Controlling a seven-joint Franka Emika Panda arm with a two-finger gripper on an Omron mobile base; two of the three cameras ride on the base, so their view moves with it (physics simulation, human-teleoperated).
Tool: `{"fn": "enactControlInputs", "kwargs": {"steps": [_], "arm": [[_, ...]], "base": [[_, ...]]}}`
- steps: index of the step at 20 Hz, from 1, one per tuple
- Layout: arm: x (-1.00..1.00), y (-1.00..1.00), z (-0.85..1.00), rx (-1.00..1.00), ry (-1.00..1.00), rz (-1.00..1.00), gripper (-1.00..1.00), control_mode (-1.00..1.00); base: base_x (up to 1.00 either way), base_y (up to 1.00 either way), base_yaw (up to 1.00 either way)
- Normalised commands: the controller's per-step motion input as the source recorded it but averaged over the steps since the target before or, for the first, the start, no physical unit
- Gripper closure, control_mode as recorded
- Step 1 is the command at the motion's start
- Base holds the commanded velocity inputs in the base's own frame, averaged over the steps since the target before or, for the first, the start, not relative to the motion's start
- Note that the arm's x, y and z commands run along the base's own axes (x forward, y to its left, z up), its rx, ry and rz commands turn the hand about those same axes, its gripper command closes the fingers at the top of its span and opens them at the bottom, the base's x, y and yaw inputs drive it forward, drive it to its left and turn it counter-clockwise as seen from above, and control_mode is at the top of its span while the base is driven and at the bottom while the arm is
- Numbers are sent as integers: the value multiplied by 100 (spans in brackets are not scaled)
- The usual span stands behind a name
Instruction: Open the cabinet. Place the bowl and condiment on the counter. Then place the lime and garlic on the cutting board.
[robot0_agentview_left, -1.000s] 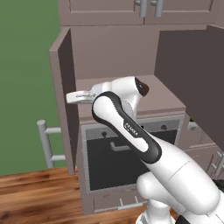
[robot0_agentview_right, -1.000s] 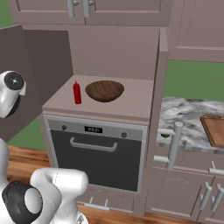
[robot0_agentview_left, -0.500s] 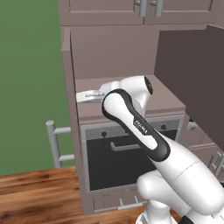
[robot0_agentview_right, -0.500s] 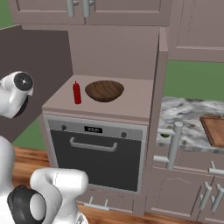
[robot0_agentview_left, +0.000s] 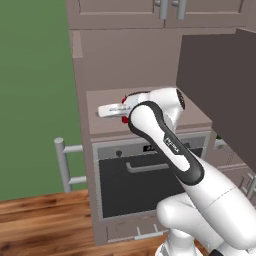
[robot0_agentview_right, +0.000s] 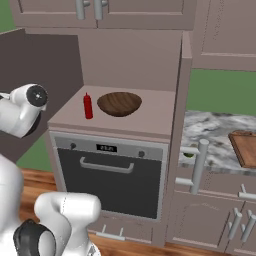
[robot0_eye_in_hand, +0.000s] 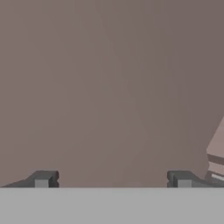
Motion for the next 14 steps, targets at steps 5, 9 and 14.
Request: {"fn": "enactControlInputs", "kwargs": {"steps": [5, 9, 14], "arm": [[0, -32, 0, 0, -1, -1, -100, -100], [3, -36, -1, 0, 0, -8, -100, -100], [11, -38, -11, 0, -1, -13, -100, -100]], "base": [[0, 0, 0], [0, 0, 0], [0, 0, 0]]}}
